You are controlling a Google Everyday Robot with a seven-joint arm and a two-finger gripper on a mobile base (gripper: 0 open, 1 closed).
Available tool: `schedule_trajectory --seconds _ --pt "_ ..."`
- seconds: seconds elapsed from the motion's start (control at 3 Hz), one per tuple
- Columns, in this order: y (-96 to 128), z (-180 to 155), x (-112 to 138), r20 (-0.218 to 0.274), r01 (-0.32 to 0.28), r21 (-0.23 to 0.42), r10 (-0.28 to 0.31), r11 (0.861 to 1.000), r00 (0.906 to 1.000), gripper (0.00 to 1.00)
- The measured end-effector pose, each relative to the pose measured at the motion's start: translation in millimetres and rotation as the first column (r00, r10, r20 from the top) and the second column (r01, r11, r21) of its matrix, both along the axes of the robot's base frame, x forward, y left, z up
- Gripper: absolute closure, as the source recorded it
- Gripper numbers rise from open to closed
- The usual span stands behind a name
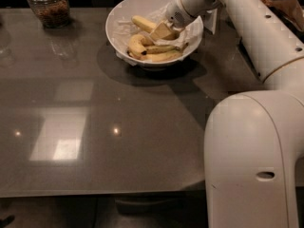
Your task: Pick banana from white bowl
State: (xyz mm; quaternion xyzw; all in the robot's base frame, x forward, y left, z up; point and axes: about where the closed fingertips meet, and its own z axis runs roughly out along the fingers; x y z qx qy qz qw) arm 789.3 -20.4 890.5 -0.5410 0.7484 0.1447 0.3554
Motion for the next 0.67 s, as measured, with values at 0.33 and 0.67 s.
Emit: schedule_trajectory --seconds 0.33,0.67 --pt "0.8 23.9 -14.9 0.017 -0.016 -0.034 0.016 0.999 0.9997 1.0" --pt "-1.4 53.0 -39.4 0.04 -0.027 -0.044 0.028 0.999 0.9988 1.0"
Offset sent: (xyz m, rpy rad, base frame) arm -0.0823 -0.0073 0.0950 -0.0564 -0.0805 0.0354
